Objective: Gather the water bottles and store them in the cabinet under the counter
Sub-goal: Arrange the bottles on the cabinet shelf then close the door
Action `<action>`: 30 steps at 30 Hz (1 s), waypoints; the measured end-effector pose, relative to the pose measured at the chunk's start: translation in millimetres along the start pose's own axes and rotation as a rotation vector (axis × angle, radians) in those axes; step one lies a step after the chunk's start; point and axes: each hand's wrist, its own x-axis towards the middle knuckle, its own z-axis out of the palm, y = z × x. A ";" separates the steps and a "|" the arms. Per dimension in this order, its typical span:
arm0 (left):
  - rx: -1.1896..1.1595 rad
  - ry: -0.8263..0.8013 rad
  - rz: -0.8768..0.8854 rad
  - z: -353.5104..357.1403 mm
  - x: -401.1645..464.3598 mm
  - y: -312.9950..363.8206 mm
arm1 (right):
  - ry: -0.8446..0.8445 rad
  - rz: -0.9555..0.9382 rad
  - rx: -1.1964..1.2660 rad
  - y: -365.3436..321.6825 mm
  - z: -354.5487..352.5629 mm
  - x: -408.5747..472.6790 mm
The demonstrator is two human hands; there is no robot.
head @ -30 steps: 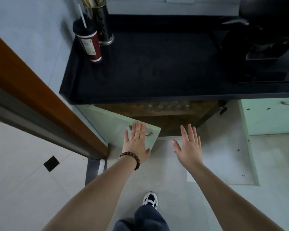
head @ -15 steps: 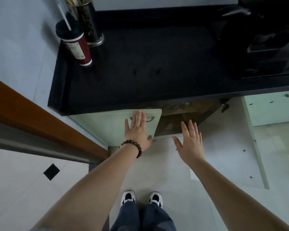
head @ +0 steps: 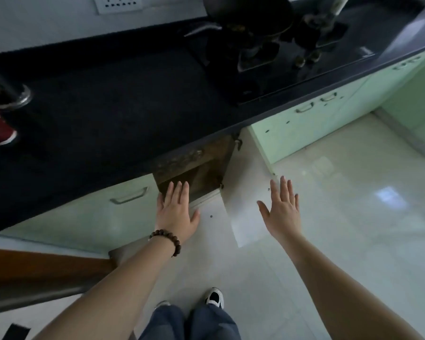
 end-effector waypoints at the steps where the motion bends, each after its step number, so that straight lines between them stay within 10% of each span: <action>1: 0.005 0.000 0.013 2.9 3.0 8.6 | -0.010 0.028 -0.007 11.5 -2.0 2.6; 14: 0.025 -0.028 0.013 19.2 13.4 52.2 | -0.196 0.014 0.127 57.5 15.9 3.7; 30: 0.050 -0.008 -0.261 2.9 -20.7 -23.6 | -0.330 -0.397 0.119 -58.0 40.1 -4.0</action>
